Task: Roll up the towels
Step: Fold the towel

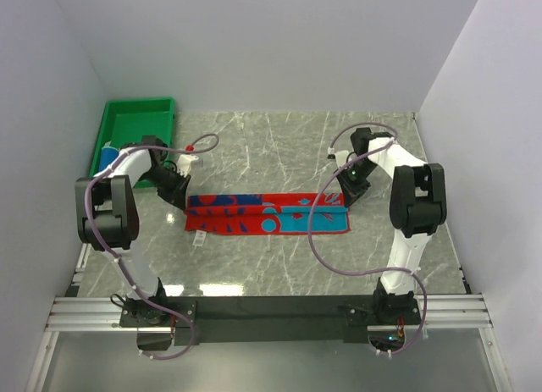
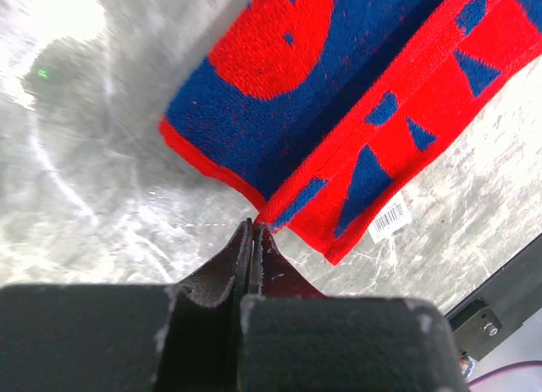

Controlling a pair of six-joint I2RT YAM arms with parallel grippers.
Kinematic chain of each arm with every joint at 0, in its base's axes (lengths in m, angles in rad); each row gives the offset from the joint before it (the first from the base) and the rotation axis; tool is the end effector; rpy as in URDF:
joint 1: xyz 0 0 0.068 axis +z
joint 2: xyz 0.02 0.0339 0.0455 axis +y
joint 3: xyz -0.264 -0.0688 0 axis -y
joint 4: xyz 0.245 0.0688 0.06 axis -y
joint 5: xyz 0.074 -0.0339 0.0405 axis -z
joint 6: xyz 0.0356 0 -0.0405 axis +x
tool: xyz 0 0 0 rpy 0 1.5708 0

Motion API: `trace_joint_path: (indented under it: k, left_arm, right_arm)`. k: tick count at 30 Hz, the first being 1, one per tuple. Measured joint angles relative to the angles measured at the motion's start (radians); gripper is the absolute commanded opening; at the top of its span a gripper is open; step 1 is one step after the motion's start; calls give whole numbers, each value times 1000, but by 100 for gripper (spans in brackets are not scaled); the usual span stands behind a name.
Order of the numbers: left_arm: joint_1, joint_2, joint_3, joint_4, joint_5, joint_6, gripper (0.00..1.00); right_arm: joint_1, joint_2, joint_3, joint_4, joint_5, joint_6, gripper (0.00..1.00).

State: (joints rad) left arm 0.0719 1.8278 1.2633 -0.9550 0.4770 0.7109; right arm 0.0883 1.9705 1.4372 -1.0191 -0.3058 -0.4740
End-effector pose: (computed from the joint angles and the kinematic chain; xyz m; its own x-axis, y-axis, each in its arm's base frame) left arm 0.3319 0.0075 0.1830 -0.7811 0.5249 -0.3380 0.6194 0.7195 -0.3140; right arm 0.3638 0.0430 0.1759 -0.8452 -0.5118 -0.1538 -0.5343 0.8045 0.2594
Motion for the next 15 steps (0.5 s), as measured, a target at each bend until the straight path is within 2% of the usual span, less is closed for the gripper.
trace_joint_path:
  k: [10,15]
  left_arm:
    - [0,-23,38,-86,-5,40,0]
    - [0,-44,18,-106,-13,62,1]
  right_arm:
    - [1,-77,22,-55,-6,-17,0]
    - [6,-87,-24,-63,-6,-22,0]
